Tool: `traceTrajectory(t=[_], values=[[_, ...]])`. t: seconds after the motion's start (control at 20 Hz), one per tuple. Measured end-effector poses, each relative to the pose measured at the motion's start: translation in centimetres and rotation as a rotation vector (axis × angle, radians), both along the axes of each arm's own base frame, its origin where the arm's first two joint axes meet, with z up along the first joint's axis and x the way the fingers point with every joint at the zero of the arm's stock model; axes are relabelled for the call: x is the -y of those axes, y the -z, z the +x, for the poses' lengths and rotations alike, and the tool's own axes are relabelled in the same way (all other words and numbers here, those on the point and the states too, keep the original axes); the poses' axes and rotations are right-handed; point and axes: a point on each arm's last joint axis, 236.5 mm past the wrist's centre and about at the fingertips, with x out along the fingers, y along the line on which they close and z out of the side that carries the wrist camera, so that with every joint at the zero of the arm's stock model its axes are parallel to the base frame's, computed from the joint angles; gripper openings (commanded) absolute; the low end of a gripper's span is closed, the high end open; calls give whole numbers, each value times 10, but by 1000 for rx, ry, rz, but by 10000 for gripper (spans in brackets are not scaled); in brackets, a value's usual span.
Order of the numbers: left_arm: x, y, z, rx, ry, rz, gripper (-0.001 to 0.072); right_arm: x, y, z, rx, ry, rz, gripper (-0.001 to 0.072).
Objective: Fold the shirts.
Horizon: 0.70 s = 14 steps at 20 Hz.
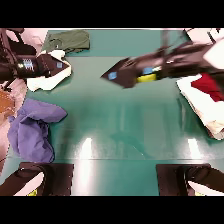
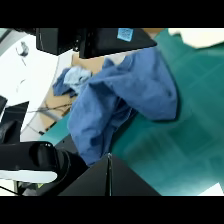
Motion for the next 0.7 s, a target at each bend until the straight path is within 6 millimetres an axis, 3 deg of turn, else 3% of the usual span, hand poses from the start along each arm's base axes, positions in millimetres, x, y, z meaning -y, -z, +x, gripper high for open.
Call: traceTrajectory(t=[0.15,0.2,0.25,0.3,0.35,0.45,0.5,0.7], values=[[-49,60,-2,-152,-132,213,56,-42,42,7,-64,-21,-22,27],[-66,80,-6,-206,-171,283,216,-54,53,11,-76,-19,-24,27],[-84,103,-12,-267,-209,357,557,-64,62,16,-87,-15,-25,29],[-101,123,-21,-328,-240,422,710,-71,70,21,-98,-10,-28,41],[-118,143,-31,-391,-273,488,720,-77,76,25,-105,-7,-30,135],[-150,171,-51,-490,-323,618,720,-84,82,34,-116,4,-28,545],[-165,180,-59,-523,-347,680,720,-85,84,38,-121,11,-28,626],[-214,187,-82,-595,-432,881,720,-71,95,53,-157,26,-60,627]])
